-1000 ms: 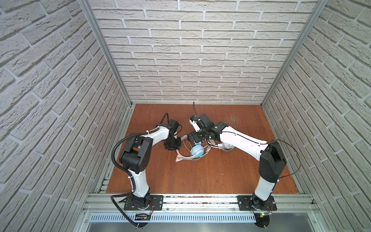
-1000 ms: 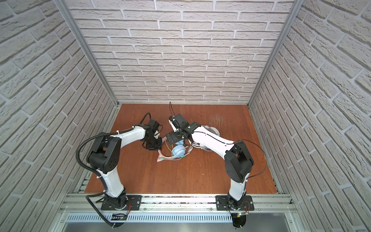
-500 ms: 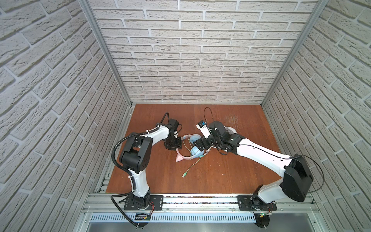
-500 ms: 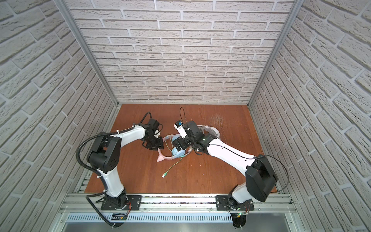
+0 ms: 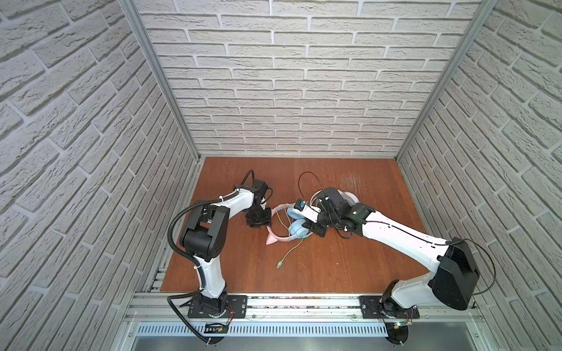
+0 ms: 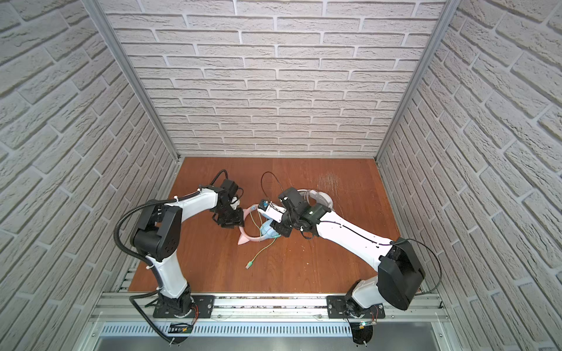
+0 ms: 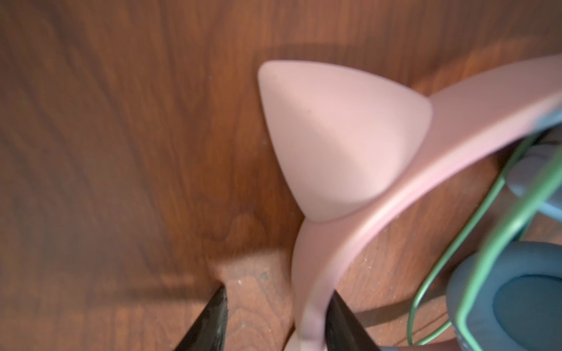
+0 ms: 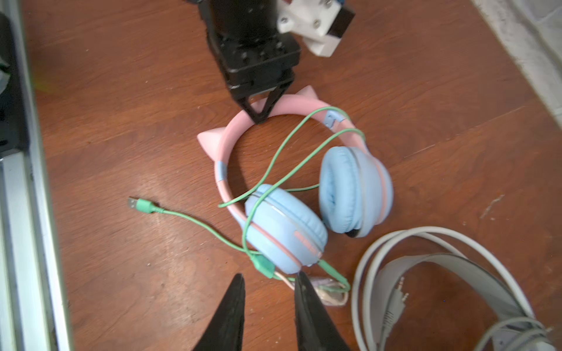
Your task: Wrap the headphones
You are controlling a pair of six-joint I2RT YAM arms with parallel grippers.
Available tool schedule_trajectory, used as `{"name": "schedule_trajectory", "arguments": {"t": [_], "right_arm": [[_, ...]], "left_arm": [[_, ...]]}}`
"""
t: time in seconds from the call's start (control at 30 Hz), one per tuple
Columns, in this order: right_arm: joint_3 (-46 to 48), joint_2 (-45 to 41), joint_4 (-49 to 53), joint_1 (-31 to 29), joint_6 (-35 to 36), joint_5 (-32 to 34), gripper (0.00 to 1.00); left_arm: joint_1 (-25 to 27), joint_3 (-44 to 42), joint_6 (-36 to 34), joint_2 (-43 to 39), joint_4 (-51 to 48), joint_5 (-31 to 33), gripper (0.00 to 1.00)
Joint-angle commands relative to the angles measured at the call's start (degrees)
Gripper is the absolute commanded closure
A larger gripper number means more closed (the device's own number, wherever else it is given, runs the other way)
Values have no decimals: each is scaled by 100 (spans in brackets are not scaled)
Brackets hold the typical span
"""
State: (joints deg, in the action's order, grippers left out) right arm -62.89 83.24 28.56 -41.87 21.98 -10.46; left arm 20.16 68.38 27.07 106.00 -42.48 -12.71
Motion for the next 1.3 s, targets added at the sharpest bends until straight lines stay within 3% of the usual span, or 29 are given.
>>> {"name": "schedule_trajectory", "arguments": {"t": [0.0,0.13,0.3,0.53,0.73,0.77,0.83,0.9,1.17,1.27], "right_arm": [[-31,216,449,-406,511,-106,80],[128,426,334,-889,597,-50,82],[49,841,250,-1510,945,547,82],[-68,1281,-307,-1754,899,826,79],[249,891,-1309,-1755,398,703,54],[313,805,-1453,-1755,358,722,44],[469,623,-1745,-1755,293,864,15],[565,465,-1882,-1746,247,997,0],[44,596,-974,-1746,841,762,0],[-282,845,-424,-1755,1093,708,6]], "left_arm": [[-125,136,-389,94,-346,146,51],[-188,227,-590,215,-463,225,54],[-261,317,-808,320,-590,314,55],[-352,598,-1328,468,-932,656,57],[-409,624,-1273,119,-736,546,55],[-410,633,-1241,21,-693,504,54],[-413,635,-1163,-175,-605,448,53],[-416,632,-1096,-394,-520,369,51],[-455,539,-772,-1259,-344,571,43],[-496,351,-640,-1678,-206,820,35]]}}
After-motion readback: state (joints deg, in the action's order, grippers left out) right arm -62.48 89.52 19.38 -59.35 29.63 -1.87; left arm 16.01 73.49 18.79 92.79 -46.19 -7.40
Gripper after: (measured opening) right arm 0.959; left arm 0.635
